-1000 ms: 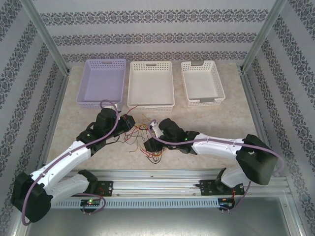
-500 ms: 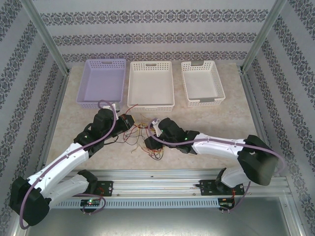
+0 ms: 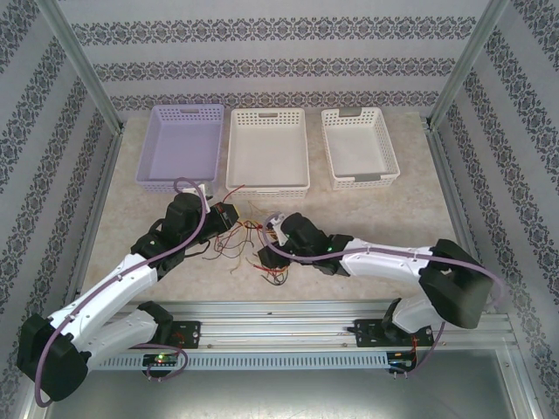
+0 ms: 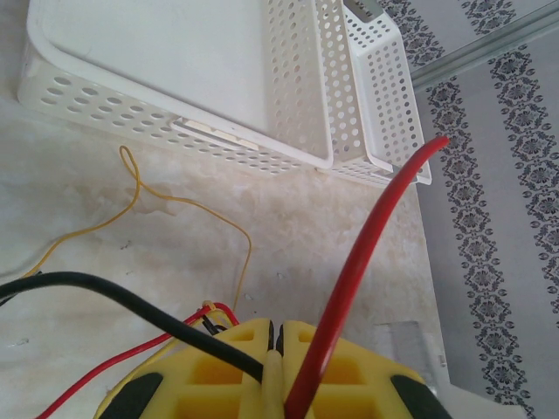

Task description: Untangle the cables

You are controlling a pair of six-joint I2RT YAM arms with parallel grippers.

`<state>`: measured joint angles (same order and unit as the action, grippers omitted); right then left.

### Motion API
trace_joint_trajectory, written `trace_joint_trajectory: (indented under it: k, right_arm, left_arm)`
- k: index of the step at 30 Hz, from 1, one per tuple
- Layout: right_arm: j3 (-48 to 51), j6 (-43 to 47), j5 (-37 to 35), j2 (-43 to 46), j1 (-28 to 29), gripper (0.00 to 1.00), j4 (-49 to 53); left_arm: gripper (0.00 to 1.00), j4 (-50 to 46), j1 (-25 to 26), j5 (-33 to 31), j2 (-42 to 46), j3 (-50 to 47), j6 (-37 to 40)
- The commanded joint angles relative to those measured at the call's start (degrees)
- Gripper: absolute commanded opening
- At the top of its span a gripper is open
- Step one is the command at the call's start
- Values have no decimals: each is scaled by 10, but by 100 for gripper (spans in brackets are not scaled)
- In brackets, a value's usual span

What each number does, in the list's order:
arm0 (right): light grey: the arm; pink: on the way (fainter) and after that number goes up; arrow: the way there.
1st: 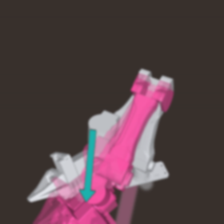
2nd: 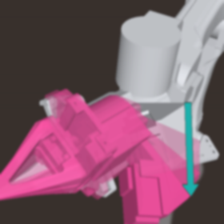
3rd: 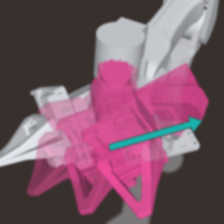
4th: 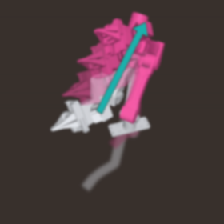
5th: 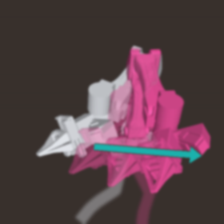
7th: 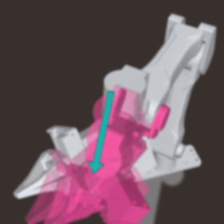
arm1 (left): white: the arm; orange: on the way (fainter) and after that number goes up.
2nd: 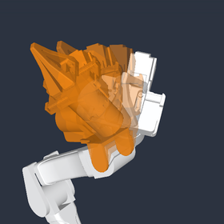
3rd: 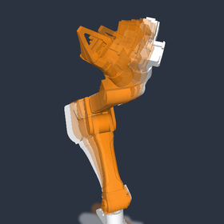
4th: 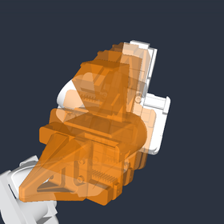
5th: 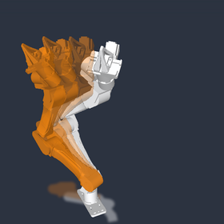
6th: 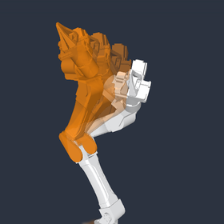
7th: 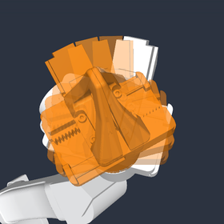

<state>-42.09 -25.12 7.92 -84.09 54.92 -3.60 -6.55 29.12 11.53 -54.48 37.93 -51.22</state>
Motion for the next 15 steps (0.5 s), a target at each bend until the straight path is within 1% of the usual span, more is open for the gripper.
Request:
trace_joint_trajectory:
  k: [1,3,5,7,9,10,13,15]
  right_arm:
    - [-27,5,-10,-18,5,48,-20]
    - [-36,6,-12,-27,5,47,-20]
    - [-43,8,-12,-32,5,41,-20]
    - [-44,9,-23,-31,5,19,-16]
    - [-40,11,-36,-21,5,4,-11]
    - [-34,13,-45,-12,5,0,-8]
    - [-14,17,-68,31,2,0,5]
    - [2,17,-68,66,-9,0,14]
  left_arm:
    - [0,14,-5,5,5,1,-3]
    - [0,18,-4,6,4,-4,-6]
    - [0,20,-4,7,5,-9,-6]
    - [0,17,-5,5,8,-11,-4]
    - [0,9,-5,1,14,-12,2]
    - [0,3,-4,-1,17,-12,7]
    - [0,-26,-5,-11,27,-11,32]
    - [0,-54,-5,-19,30,-8,57]
